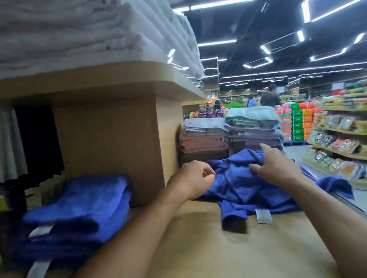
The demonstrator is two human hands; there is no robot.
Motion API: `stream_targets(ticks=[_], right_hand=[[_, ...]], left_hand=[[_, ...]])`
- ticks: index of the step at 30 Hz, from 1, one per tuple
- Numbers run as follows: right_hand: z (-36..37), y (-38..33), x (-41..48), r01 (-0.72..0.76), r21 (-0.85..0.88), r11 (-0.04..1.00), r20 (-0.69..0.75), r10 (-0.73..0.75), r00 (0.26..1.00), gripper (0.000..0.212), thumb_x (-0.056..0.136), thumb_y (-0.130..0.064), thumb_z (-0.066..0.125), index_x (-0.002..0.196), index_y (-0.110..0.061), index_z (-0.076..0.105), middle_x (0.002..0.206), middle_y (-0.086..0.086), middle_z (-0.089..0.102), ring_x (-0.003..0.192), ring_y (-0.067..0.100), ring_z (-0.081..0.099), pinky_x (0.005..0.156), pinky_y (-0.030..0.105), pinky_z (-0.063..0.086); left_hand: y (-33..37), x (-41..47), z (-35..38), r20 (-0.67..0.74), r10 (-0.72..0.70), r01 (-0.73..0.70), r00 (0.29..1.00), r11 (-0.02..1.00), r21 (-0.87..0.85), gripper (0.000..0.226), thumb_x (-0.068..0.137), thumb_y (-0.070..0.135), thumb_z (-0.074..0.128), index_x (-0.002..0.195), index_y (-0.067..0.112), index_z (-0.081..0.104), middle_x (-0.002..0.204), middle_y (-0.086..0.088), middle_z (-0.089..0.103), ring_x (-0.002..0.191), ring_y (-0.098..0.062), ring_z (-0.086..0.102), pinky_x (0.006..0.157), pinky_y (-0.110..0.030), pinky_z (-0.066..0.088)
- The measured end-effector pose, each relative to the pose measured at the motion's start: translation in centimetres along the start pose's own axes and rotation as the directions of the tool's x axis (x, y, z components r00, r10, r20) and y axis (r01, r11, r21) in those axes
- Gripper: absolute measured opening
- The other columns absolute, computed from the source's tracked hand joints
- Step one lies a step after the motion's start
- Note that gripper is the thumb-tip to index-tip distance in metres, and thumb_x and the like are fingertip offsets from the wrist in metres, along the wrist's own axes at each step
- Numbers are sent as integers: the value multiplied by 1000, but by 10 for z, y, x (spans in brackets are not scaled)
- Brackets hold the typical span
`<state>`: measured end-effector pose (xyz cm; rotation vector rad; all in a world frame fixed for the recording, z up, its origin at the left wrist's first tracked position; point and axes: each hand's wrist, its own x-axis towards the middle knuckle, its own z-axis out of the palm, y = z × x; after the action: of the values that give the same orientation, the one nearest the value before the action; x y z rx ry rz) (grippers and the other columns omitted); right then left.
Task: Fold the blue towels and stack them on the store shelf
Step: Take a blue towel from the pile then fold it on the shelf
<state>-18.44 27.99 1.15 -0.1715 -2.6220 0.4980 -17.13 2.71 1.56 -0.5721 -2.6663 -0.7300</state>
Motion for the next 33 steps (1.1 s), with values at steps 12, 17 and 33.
stream_targets(ticks=[12,17,33], right_hand=[[-20,-20,3,195,523,830,-310,-28,950,17,103,-22,49,102,-15,64,96,5,66,97,28,61,83,38,48],[-69,-33,-22,-173,983,66,185,-401,897,28,85,-44,64,81,-19,76,76,3,69,60,17,64,54,25,51],[-21,-10,-2,190,445,875,-82,-171,982,16,83,-25,77,88,-24,62,71,-2,70,57,13,71,55,33,56]], left_hand=[[-1,29,65,140,-234,269,962,725,-634,49,98,60,48,84,16,67,79,-3,66,58,-18,57,54,-25,47],[7,22,41,84,-569,182,818,117,-976,71,88,76,43,102,11,66,83,-2,71,60,-5,57,57,-18,44],[-16,9,22,458,-143,380,877,791,-480,38,83,60,71,88,22,70,82,-4,57,56,-13,49,46,-23,34]])
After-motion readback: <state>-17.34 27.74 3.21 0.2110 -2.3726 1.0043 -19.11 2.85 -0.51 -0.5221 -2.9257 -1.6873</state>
